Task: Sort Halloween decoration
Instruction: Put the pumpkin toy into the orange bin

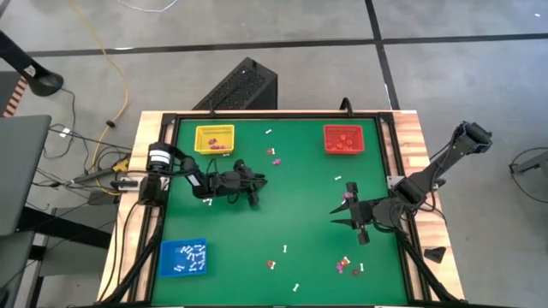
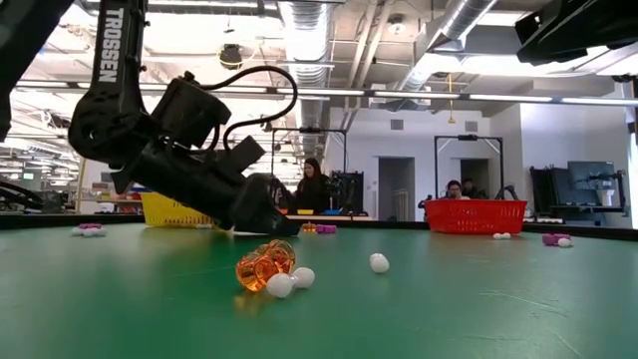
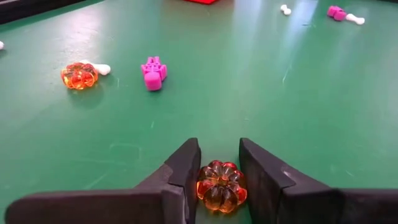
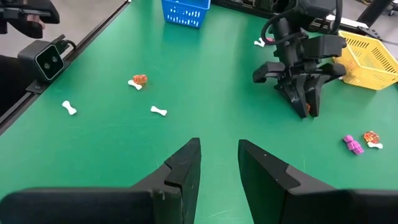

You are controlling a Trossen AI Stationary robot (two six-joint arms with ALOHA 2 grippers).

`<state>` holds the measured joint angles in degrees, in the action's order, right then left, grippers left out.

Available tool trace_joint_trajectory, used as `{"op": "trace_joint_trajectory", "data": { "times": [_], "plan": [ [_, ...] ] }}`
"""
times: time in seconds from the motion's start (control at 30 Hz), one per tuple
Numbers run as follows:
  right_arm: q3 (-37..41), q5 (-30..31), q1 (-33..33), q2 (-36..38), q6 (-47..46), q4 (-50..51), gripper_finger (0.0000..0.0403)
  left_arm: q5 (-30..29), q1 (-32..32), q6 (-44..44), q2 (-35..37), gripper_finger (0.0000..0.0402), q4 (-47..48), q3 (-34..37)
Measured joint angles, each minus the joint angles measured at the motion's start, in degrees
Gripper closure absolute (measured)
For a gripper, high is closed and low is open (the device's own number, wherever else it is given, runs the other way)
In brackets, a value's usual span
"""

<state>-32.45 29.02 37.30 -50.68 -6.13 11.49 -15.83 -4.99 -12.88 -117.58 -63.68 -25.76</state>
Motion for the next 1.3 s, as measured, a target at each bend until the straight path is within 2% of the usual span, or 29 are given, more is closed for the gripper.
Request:
{"op": "trace_joint_trajectory", "data": {
  "times": [0.17,0.4,0.6,0.7,0.83,0.93,1.13,1.3],
  "plan": [
    [0.0,0.0,0.0,0.0,0.0,0.0,0.0265,0.0,0.0,0.1,-0.2,0.0323,-2.0,0.4],
    [0.0,0.0,0.0,0.0,0.0,-0.1,0.0265,0.7,-0.1,0.6,1.3,0.0315,-11.0,0.1],
    [0.0,0.0,0.0,0.0,0.1,-0.3,0.0265,3.3,-0.7,0.9,2.3,0.0320,-11.5,-7.6],
    [0.0,0.0,0.0,0.0,0.1,-0.3,0.0265,5.3,-1.6,1.3,2.3,0.0320,-3.6,-15.2],
    [0.0,0.3,0.0,0.0,0.5,-0.7,0.0265,5.1,-4.3,1.9,1.7,0.0319,15.3,-29.2],
    [0.0,3.2,0.0,0.0,0.6,-0.9,0.0265,6.6,-6.2,4.8,-0.8,0.0319,26.7,-41.0],
    [0.0,8.5,-0.3,0.0,0.6,-1.1,0.0265,9.7,-9.0,12.9,-10.8,0.0319,38.4,-63.5],
    [0.0,8.7,-0.7,0.0,0.6,-1.3,0.0265,14.1,-12.0,11.7,-21.5,0.0319,45.5,-80.8]
  ]
}}
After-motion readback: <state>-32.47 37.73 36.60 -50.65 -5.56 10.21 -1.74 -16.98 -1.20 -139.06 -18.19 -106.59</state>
